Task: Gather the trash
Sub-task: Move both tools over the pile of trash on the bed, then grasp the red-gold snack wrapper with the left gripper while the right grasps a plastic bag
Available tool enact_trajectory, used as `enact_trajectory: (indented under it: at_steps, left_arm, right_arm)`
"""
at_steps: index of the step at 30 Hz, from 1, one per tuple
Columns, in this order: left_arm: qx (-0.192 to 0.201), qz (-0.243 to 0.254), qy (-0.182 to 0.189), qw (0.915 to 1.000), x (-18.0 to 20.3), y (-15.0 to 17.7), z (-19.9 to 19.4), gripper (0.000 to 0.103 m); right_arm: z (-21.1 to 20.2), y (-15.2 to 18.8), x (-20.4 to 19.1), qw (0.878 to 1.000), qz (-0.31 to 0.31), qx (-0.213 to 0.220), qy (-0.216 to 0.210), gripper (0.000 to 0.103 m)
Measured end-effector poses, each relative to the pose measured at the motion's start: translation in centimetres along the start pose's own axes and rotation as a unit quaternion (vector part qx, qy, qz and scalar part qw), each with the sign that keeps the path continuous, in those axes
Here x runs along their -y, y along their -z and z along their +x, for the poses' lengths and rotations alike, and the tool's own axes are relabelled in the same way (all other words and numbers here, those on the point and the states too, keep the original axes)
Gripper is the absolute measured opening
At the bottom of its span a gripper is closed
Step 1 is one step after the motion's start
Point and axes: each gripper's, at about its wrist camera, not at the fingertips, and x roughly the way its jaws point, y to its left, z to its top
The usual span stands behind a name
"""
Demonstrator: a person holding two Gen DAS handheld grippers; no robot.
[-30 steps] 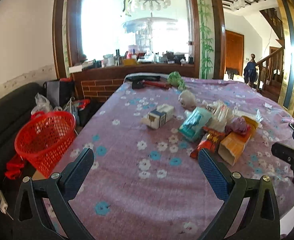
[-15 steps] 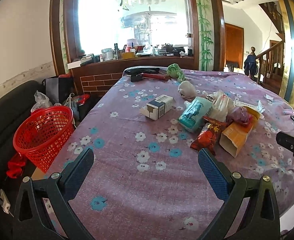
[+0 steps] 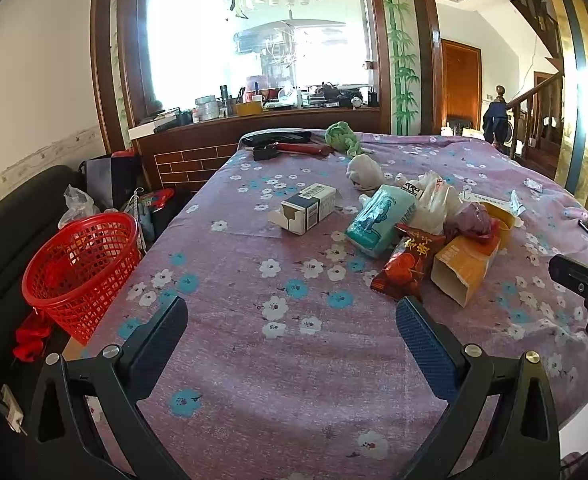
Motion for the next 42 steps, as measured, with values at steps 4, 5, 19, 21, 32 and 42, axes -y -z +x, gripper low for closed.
enact_trajectory:
  at_steps: [4,5,19,21,32,42]
  left_arm:
    - [-0.002,0.001,0.0,1.0,0.2,0.1,0.1,0.103]
    - [-0.004,0.002,0.0,1.0,0.2,0.1,0.2,0.103]
    - [-0.036,0.025,0.04,0.9982,1.8,-1.0,1.5,0.103]
    - [-0.051,0.027,0.063,0.9963,2.3,-1.6,2.1,0.103]
    - [-0.096,0.038,0.119,0.9875,5.1,-3.5,5.1,0.091]
    - [-0.139,0.039,0.138,0.9799,5.6,-4.5,8.8,0.066]
  right_arm:
    - [0.0,0.1,0.1,1.0,-0.001,0.001,-0.004,0.092]
    - [-0.1,0.1,0.3,1.0,0.0,0.002,-0.008,0.092]
    - [0.0,-1.2,2.3,0.997,-0.007,0.011,-0.078,0.061]
    - [0.7,-1.8,2.4,0.994,-0.008,-0.002,-0.107,0.059]
    - [5.9,-5.2,1.8,0.986,-0.024,-0.046,-0.159,0.056]
    - [10.8,-6.6,0.7,0.984,-0.041,-0.077,-0.156,0.054]
